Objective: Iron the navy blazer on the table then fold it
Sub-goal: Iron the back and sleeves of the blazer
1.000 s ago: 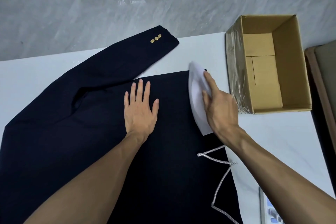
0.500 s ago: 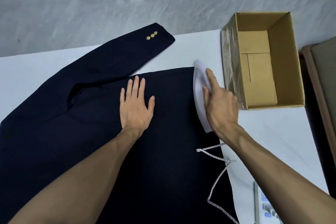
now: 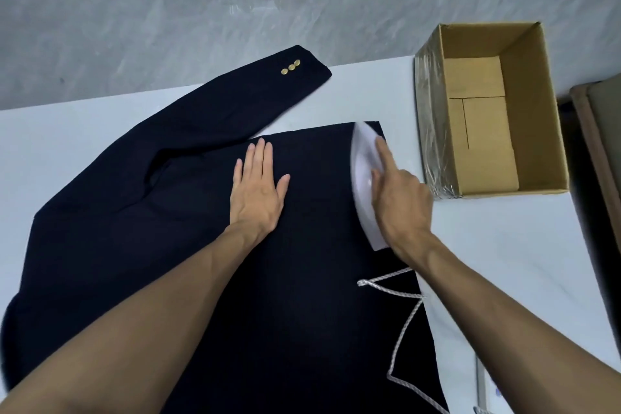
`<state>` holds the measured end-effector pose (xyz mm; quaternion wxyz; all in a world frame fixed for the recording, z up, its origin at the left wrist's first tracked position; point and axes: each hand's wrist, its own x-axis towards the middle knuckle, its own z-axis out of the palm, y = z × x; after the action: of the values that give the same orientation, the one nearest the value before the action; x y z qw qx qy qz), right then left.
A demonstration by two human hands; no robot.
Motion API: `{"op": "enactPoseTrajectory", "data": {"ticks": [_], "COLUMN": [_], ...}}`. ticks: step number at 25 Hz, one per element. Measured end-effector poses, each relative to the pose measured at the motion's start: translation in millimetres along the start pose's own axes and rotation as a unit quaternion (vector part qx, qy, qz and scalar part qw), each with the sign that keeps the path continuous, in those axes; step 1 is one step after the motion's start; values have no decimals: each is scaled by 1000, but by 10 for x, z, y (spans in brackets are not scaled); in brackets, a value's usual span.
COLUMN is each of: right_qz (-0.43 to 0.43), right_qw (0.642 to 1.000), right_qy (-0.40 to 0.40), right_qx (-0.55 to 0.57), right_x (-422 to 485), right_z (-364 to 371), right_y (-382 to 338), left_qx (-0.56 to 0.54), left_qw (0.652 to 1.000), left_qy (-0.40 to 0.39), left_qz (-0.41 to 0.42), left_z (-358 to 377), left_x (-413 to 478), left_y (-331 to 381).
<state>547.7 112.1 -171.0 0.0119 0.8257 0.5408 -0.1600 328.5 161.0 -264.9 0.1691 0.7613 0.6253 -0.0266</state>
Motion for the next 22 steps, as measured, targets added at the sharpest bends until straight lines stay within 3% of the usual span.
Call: {"op": "enactPoseTrajectory", "data": {"ticks": [3,6,8,10,11,13,16,19,22], "right_qz": [31,-25,-62,-102,-120,-157,-173,-114,-24], "right_qw": [999,999,997,993,990,983,983,991,999], "right_qy": [17,20,-6,-36,-58,-90,-47,-72,-47], "right_qx": [11,21,44,45,40,5,-45,-23,13], "right_x": [42,-81,-266,-485,-592,-787,-906,-803,-652], "right_z": [-117,-174,-144,-3,76,272,426,376,193], "right_y": [155,21,-263,-619,-810,-1126,-1247,-933,-493], "left_qx": [5,-115,-173,-108,-61,11,73,94,108], "left_qw": [1000,993,984,987,990,993,985,982,978], "left_qy": [-8,-32,31,99,89,-10,-111,-113,-136], "left_qz": [-1,15,-16,-71,-90,-114,-108,-119,-117], "left_z": [-9,-192,-385,-508,-514,-448,-232,-172,-200], "left_x": [-2,-2,-162,-490,-681,-961,-1057,-1026,-998], "left_y": [-16,-14,-171,-481,-651,-929,-1085,-1068,-1073]}}
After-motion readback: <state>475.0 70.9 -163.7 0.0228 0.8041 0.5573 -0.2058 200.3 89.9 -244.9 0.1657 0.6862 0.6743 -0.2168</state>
